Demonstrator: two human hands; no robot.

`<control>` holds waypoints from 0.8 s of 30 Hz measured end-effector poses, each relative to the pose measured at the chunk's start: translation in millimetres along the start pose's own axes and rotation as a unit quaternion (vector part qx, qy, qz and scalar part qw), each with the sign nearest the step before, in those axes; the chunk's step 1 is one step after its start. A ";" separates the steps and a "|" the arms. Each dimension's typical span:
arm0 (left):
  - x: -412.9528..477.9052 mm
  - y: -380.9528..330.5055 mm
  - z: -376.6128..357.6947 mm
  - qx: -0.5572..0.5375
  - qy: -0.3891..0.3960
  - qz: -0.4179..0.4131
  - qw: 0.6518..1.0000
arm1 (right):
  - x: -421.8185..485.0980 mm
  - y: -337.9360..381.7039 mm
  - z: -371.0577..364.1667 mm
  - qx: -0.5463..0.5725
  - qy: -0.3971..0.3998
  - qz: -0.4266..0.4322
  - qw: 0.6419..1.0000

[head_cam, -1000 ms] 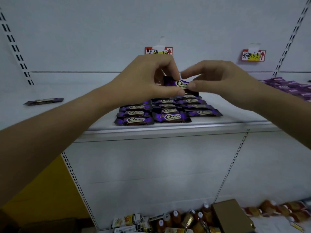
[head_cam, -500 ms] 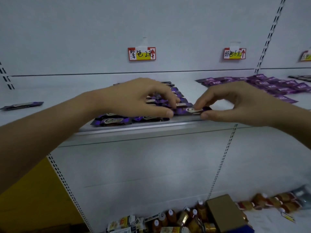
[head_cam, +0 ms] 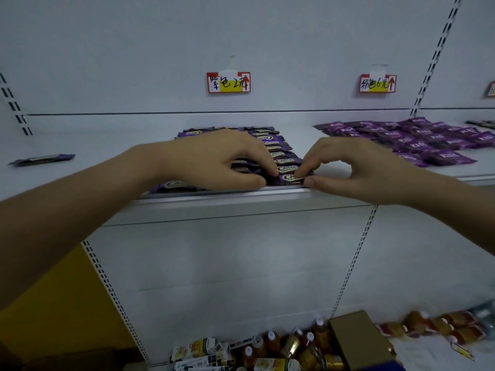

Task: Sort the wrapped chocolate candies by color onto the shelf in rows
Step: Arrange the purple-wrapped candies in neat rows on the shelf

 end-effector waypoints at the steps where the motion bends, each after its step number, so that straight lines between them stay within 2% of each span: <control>1: -0.1 0.8 0.1 -0.005 0.001 0.004 1.000 | -0.1 -0.6 0.2 0.007 0.001 -0.004 1.000; 4: -0.2 7.4 7.4 -0.009 -0.015 0.021 1.000 | 2.5 -4.7 7.2 0.020 -0.016 -0.025 0.999; 7: -2.9 24.9 27.0 0.050 -0.046 0.045 0.997 | 14.5 -10.2 14.4 -0.018 -0.019 -0.036 0.999; 10: -12.7 53.4 45.9 0.142 -0.044 0.086 0.985 | 40.6 -9.8 7.3 -0.085 0.036 -0.021 0.995; 15: -59.4 105.5 69.6 0.197 -0.029 0.189 0.961 | 100.7 9.7 -30.2 -0.119 0.132 0.047 0.983; 21: -153.9 162.8 93.3 0.163 0.009 0.299 0.940 | 181.4 49.5 -86.5 -0.086 0.188 0.094 0.974; 24: -202.2 189.6 100.6 0.132 0.064 0.385 0.911 | 220.2 68.7 -114.5 -0.066 0.211 0.098 0.970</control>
Point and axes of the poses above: each hand's wrist, its own x-axis towards the middle knuckle, its own z-axis out of the back of the hand, y = z × x, the point moved 5 cm from there along x, towards the middle knuckle, and after that the axes turned 6 degrees about z, right-handed, at the moved point
